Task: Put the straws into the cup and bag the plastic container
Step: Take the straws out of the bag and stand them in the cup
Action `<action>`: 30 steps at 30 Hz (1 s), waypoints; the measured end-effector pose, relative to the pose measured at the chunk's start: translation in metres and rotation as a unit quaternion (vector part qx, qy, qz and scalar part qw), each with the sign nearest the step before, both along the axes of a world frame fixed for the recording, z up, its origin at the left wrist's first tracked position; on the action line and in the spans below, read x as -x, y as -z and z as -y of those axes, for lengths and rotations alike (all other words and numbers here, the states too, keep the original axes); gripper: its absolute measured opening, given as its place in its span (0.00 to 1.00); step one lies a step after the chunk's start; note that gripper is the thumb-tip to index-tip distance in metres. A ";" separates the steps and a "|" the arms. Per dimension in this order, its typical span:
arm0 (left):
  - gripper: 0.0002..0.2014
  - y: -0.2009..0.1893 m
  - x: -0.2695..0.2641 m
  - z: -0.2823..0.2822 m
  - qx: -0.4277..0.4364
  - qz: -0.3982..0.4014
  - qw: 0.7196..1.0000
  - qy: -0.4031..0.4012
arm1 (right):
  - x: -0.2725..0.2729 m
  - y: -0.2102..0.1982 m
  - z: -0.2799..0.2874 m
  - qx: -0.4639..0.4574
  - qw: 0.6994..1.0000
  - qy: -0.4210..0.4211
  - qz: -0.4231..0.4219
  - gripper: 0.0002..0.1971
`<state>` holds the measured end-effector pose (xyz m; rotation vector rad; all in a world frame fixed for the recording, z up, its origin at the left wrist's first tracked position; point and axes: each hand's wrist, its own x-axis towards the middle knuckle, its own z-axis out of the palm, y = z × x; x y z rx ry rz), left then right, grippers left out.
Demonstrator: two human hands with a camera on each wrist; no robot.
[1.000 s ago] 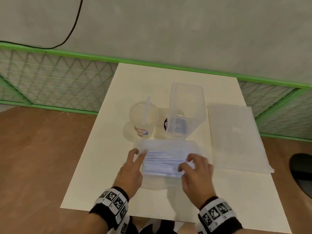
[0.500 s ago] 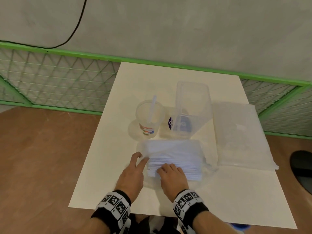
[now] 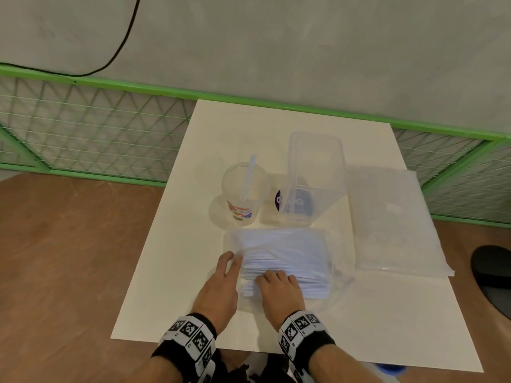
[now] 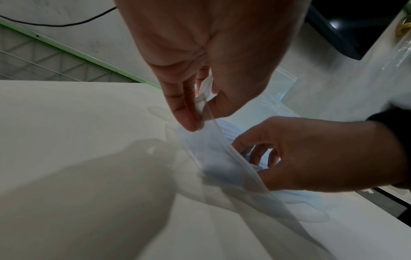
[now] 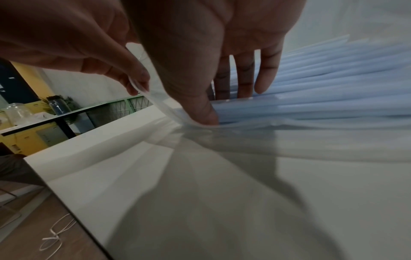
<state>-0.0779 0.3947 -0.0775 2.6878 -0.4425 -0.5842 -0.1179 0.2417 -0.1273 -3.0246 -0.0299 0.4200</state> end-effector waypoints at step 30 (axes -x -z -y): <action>0.29 -0.009 -0.010 -0.008 0.038 0.007 0.999 -0.018 | 0.001 -0.096 0.023 -0.538 0.805 0.205 0.139 0.06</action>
